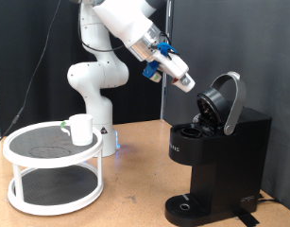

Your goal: Make a cup of coffee with the keurig machine

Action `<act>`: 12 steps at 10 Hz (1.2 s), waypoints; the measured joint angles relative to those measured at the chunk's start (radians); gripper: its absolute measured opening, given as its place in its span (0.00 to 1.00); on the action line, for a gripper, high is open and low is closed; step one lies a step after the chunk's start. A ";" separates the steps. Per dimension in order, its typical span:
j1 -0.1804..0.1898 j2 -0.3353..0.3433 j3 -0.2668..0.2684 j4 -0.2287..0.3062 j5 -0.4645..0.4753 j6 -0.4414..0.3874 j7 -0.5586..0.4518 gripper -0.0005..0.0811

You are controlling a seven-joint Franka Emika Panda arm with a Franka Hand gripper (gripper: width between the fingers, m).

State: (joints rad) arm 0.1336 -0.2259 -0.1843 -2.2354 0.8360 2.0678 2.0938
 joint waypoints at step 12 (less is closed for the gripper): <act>0.001 0.100 0.054 -0.037 -0.099 0.060 0.002 0.41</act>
State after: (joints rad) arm 0.1345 -0.1264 -0.1302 -2.2728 0.7370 2.1283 2.0959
